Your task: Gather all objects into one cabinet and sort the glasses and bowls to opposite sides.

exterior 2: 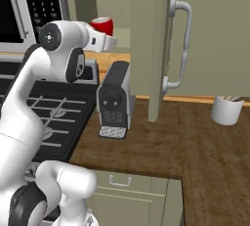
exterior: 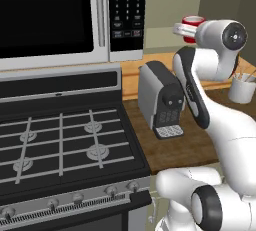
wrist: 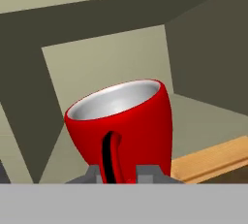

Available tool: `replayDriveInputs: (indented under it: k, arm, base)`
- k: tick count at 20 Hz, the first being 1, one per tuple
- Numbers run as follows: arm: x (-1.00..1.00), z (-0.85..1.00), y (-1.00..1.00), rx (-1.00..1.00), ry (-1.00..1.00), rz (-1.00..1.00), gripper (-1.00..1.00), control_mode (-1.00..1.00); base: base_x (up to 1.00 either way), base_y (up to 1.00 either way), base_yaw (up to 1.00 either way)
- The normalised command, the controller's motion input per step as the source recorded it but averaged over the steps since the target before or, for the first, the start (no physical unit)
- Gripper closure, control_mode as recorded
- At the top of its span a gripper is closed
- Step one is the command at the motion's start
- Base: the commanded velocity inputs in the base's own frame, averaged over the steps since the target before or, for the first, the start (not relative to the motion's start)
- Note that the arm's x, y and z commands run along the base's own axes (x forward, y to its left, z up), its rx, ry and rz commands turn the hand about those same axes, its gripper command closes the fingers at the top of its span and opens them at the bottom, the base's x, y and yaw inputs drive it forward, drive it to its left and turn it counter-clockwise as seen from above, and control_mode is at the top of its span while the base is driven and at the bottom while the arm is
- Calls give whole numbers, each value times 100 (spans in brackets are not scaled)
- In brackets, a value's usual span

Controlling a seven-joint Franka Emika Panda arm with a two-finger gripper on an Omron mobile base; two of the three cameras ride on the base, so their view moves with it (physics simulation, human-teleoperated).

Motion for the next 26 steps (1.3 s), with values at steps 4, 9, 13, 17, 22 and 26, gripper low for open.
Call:
replayDriveInputs:
  k: [4, 9, 13, 17, 22, 26]
  arm:
    - [-100, 30, 10, 0, 9, 0, 100, -100]
    - [-100, 16, 4, 0, 4, -1, 100, -100]
    - [-100, 0, 8, 0, 0, -5, 100, -100]
    - [-100, 0, 25, 0, 0, -7, 100, -100]
    - [-100, 5, 23, 6, 0, -10, 100, -100]
    - [-90, -4, 10, 13, 10, -5, 100, -100]
  base:
    - [0, 0, 0]
    - [0, 0, 0]
    - [0, 0, 0]
    - [0, 0, 0]
    - [0, 0, 0]
    - [0, 0, 0]
